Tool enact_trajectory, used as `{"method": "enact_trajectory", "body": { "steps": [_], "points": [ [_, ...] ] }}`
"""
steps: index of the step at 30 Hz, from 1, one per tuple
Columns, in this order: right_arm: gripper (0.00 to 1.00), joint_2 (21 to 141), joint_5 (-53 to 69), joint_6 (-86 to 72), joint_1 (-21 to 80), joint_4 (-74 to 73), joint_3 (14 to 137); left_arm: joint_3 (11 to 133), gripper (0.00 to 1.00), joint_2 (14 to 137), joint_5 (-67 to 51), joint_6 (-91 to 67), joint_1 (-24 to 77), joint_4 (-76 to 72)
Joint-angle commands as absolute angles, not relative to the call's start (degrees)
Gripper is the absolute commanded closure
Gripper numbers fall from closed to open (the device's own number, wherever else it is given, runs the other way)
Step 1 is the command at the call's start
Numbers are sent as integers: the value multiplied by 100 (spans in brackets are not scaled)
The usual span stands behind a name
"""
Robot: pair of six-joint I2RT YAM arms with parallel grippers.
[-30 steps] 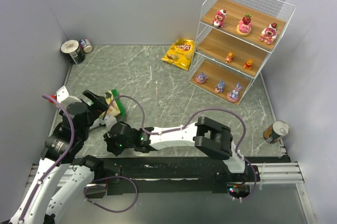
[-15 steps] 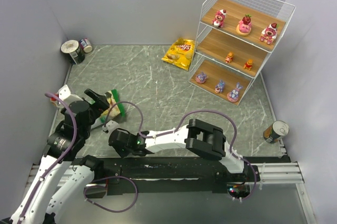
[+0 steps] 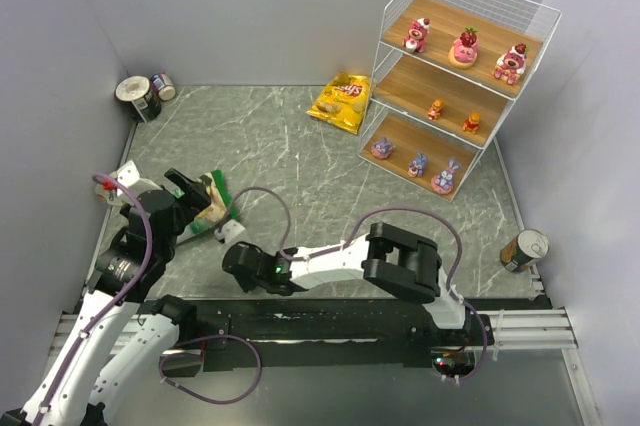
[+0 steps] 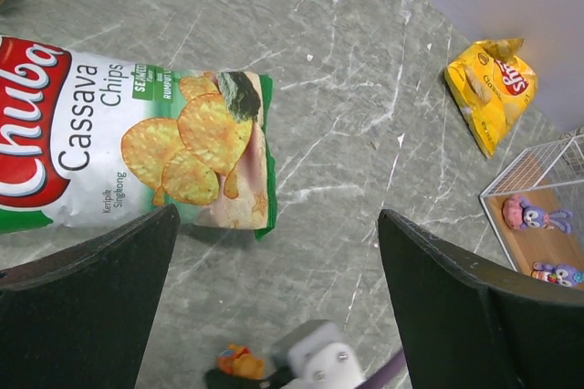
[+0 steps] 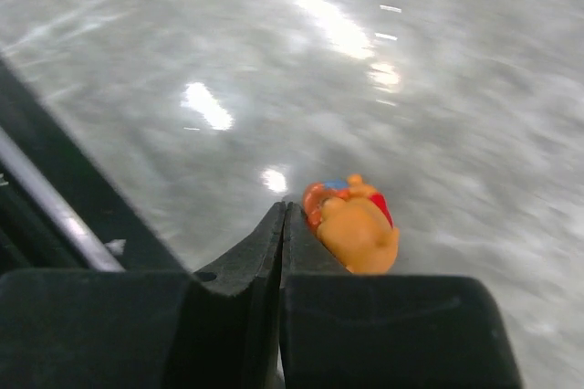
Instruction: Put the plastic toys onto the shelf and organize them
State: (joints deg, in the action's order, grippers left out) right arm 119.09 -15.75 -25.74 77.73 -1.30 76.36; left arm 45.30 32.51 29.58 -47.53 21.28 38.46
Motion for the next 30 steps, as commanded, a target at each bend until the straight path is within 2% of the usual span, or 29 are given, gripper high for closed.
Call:
{"method": "enact_trajectory", "body": {
  "steps": [1, 10, 22, 28, 30],
  "points": [
    [98, 11611, -2065, -2698, 7506, -589, 7058, 4483, 4, 3243, 2892, -4737, 2101, 3639],
    [96, 11031, -2153, -2848, 6935, -378, 6022, 4368, 4, 3243, 2839, -4729, 2101, 3577],
    [91, 10714, -2312, -3190, 6513, -562, 5730, 4280, 4, 3357, 2725, -4702, 2101, 3393],
    [78, 10627, -2329, -3365, 6627, -668, 5766, 4307, 4, 3410, 2725, -4685, 2101, 3384],
    [61, 10521, -2451, -3427, 6776, -659, 5652, 4315, 4, 3410, 2742, -4676, 2109, 3384]
  ]
}}
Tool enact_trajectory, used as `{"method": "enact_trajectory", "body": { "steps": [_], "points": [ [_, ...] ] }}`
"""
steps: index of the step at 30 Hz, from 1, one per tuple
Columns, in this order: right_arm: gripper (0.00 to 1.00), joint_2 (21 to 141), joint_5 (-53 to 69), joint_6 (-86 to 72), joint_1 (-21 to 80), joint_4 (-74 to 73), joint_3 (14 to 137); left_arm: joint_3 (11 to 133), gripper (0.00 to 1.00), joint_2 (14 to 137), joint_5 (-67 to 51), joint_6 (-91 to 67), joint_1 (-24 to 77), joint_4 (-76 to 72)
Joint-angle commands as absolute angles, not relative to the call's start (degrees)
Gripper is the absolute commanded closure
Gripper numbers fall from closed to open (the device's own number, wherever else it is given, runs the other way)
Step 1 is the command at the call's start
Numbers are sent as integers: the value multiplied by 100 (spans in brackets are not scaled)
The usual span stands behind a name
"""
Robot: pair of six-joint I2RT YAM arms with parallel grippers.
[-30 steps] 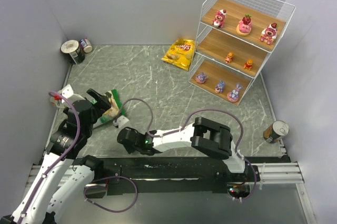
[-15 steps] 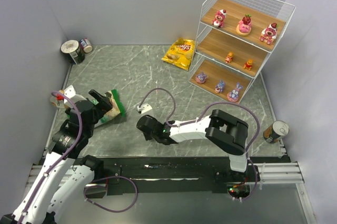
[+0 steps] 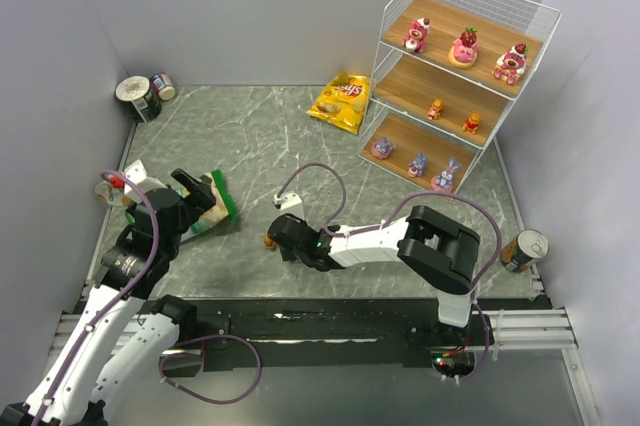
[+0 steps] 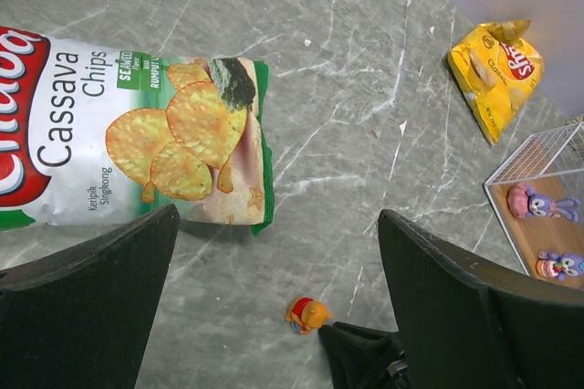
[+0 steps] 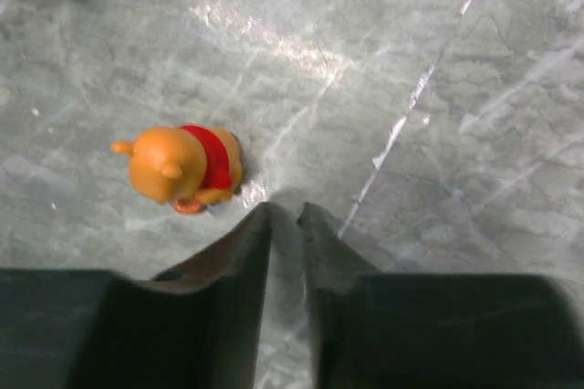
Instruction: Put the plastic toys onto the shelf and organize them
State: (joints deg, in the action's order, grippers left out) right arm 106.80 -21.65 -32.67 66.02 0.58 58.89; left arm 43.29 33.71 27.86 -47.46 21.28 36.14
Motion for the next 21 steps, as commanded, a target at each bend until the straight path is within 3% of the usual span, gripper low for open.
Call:
{"method": "enact_trajectory", "body": {
  "steps": [1, 3, 12, 21],
  "points": [
    [56, 10451, -2591, -3497, 6976, -650, 5547, 4307, 4, 3410, 2742, -4667, 2101, 3384],
    [49, 10450, -2724, -3568, 7153, -711, 5493, 4298, 4, 3410, 2733, -4650, 2101, 3366],
    [38, 11679, -3322, -4069, 7708, -826, 6160, 4087, 4, 3410, 2663, -4623, 2101, 3270],
    [35, 12542, -3489, -4578, 7524, -361, 6426, 3982, 4, 3516, 1820, -4298, 2101, 3112]
  ]
}}
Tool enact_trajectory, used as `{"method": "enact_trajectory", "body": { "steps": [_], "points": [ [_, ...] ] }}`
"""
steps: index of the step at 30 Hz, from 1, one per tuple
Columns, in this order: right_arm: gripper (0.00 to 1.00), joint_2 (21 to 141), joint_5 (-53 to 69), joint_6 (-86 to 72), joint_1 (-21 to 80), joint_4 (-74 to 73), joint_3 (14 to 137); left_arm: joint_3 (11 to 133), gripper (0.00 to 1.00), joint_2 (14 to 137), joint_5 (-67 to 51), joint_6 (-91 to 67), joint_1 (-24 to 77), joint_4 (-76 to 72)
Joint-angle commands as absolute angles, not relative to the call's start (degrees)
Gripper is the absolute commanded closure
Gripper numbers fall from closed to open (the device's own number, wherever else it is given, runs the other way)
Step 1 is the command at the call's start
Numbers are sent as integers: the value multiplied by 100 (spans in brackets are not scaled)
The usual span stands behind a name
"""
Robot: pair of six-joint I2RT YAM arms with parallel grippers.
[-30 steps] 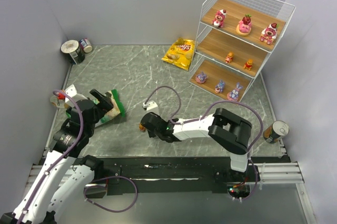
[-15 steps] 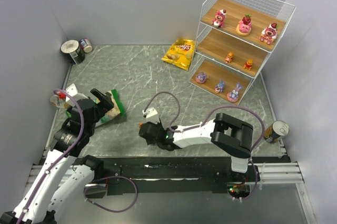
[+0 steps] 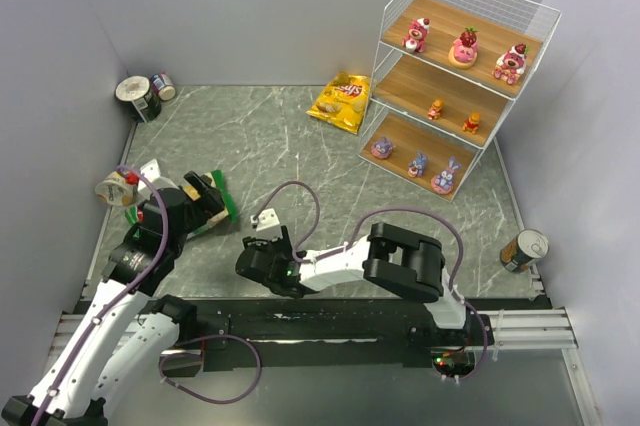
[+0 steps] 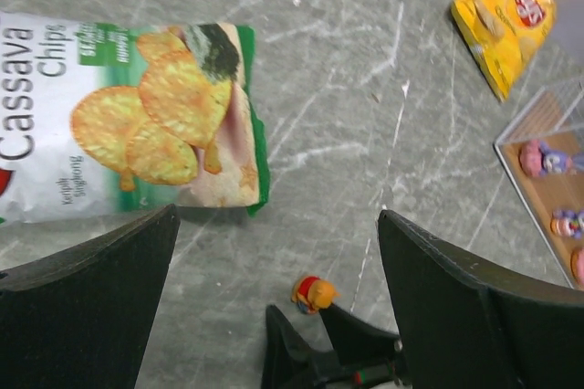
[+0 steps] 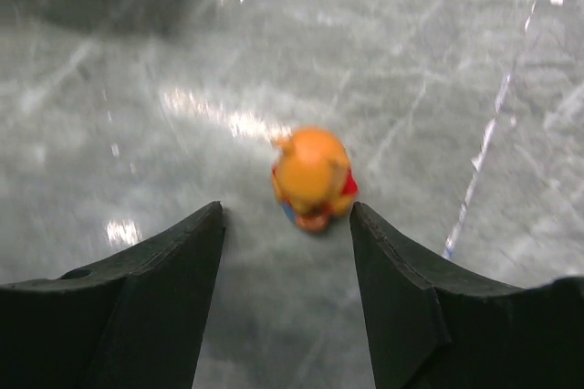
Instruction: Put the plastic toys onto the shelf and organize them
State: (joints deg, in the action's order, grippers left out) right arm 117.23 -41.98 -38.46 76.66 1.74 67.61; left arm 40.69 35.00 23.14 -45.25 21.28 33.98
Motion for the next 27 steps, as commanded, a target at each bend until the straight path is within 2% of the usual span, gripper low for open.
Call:
{"method": "enact_trajectory", "body": {
  "steps": [1, 11, 16, 21, 27],
  "points": [
    [34, 12585, -3472, -4666, 7454, -230, 6390, 3921, 4, 3507, 1776, -4289, 2101, 3077],
    [37, 12656, -3735, -4790, 7277, -175, 6328, 3955, 4, 3981, 1442, -3947, 2109, 2804],
    [36, 12578, -3806, -4282, 7207, -27, 6180, 3973, 4, 4017, 1433, -3832, 2101, 2769],
    [32, 12112, -2851, -2519, 7102, 1885, 5100, 3981, 4, 3964, 1450, -3753, 2101, 2760],
    [31, 11962, -1759, -1435, 6917, 2952, 4386, 3946, 4, 3832, 1441, -3753, 2101, 2760]
  ]
}}
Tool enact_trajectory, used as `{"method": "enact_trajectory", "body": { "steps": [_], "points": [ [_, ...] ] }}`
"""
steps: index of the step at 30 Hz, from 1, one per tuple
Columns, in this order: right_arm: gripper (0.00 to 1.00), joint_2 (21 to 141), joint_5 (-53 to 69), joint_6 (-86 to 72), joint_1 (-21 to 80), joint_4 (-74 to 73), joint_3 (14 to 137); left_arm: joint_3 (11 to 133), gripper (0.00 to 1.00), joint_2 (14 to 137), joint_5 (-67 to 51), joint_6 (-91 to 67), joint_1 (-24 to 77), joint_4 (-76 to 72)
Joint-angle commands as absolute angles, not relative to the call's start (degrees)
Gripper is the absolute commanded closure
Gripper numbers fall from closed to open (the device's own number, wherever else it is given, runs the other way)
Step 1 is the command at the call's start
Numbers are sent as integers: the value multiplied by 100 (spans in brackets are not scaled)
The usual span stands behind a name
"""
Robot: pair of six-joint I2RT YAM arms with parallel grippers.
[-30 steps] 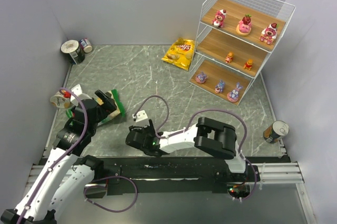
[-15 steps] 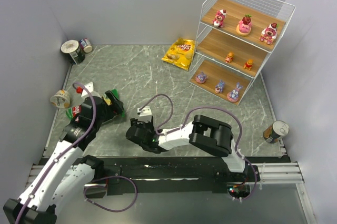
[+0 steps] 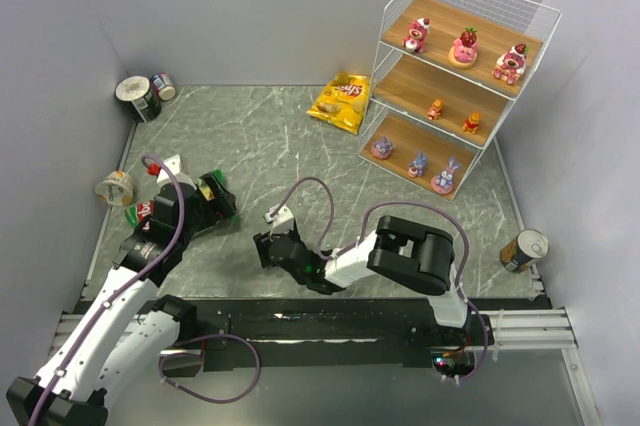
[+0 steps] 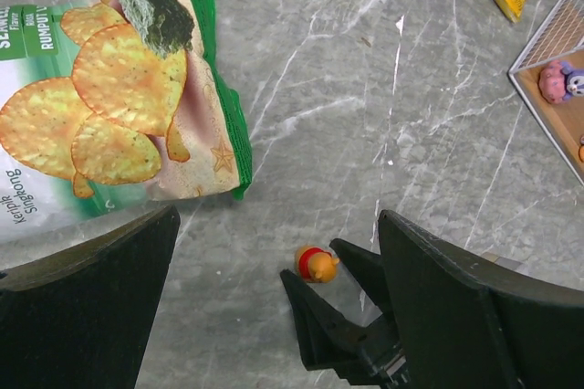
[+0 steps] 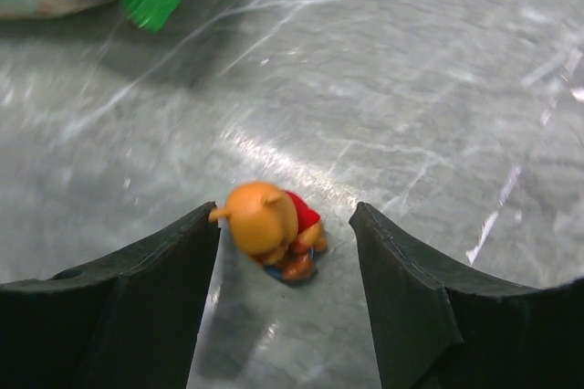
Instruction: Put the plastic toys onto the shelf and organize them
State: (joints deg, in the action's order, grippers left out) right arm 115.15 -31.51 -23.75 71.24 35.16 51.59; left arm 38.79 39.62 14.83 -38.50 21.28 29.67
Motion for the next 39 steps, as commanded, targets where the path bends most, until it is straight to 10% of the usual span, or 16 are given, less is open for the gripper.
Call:
{"method": "enact_trajectory", "body": {
  "steps": [1, 13, 22, 39],
  "points": [
    [31, 11988, -1636, -1354, 6891, 3092, 4386, 3946, 4, 3832, 1441, -3753, 2101, 2760],
    [46, 12331, -1837, -914, 6864, 3226, 4676, 3937, 4, 3814, 1424, -3753, 2101, 2777],
    [100, 11848, -2319, -1247, 6803, 2640, 4693, 3938, 4, 3832, 1468, -3770, 2101, 2786],
    [100, 9563, -4938, -3032, 4756, -3014, 7918, 4025, 4, 4043, 1529, -3999, 2074, 2874]
  ]
}}
